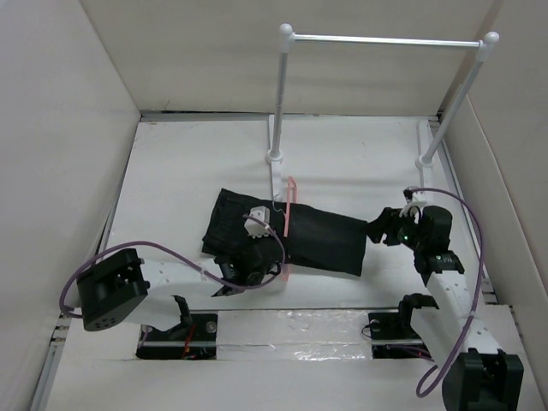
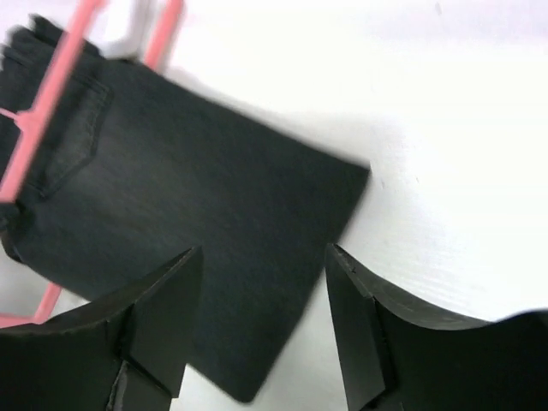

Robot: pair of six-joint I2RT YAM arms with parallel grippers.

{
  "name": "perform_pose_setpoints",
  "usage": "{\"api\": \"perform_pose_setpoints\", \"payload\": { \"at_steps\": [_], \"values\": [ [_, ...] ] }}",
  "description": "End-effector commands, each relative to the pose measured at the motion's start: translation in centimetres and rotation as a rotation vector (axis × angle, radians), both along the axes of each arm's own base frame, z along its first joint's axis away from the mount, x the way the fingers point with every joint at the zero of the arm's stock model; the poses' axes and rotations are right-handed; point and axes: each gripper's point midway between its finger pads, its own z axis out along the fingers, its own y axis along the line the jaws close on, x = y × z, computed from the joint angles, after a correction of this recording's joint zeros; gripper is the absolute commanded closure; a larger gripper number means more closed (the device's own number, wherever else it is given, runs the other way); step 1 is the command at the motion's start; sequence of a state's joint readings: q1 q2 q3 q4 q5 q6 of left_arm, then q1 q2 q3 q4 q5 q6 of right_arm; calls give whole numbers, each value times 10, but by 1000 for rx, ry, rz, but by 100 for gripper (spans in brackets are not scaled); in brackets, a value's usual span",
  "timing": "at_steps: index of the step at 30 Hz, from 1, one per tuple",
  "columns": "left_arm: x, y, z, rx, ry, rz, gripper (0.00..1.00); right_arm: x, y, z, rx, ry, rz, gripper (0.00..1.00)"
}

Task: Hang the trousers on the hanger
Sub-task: Place the trousers on the hanger, then place the hanger at the clothesline.

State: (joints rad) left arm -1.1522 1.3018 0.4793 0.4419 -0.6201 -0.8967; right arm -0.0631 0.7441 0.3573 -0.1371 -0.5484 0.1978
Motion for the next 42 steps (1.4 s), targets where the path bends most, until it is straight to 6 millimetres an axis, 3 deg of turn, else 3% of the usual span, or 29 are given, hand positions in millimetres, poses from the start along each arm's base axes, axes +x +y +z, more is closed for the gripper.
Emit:
{"api": "perform_pose_setpoints", "payload": {
  "at_steps": [1,2,3,4,5,6,7,8,10,11,14,16,20,26,30,31,32,36,38,42],
  "values": [
    [5,-14,68,-109,-120,46,100,12,12,68,-2,-202,36,34],
    [-1,-18,72,-118,-127,31,100,11,17,76,10,-220,46,34],
    [1,-17,77,-127,-139,40,100,7,36,91,61,-246,92,40],
    [-3,-19,81,-132,-151,26,100,2,50,99,104,-261,129,54],
    [-2,-19,83,-137,-155,28,100,-3,64,104,150,-272,166,86],
    [-5,-23,87,-152,-160,16,100,-4,79,109,227,-278,177,96],
    [-5,-22,88,-158,-164,15,100,-19,106,112,273,-274,261,100],
    [-8,-25,90,-156,-174,5,100,-20,120,106,291,-246,284,100],
    [-10,-27,94,-169,-185,0,100,-29,149,113,316,-253,317,99],
    [-10,-27,94,-165,-187,-1,100,-22,156,106,302,-227,282,84],
    [-15,-28,95,-169,-187,-6,100,-30,178,113,329,-209,300,49],
    [-17,-29,96,-176,-191,-3,100,-27,185,111,358,-186,273,42],
    [-21,-31,98,-178,-199,-6,100,-26,195,93,385,-126,249,37],
    [-29,-37,103,-194,-224,-27,100,-18,212,70,399,-69,263,38],
    [-36,-40,106,-198,-245,-49,100,-17,223,70,458,-56,284,41],
    [-36,-40,106,-194,-250,-55,100,-21,225,69,465,-49,294,43],
    [-36,-41,106,-189,-253,-59,100,-20,226,70,475,-50,294,53],
    [-40,-43,109,-214,-277,-99,100,-23,236,73,512,-45,327,60],
    [-40,-44,112,-209,-286,-110,100,-25,237,75,539,-34,331,72],
    [-40,-43,123,-207,-306,-115,100,-29,237,92,611,-49,339,88]
  ]
}}
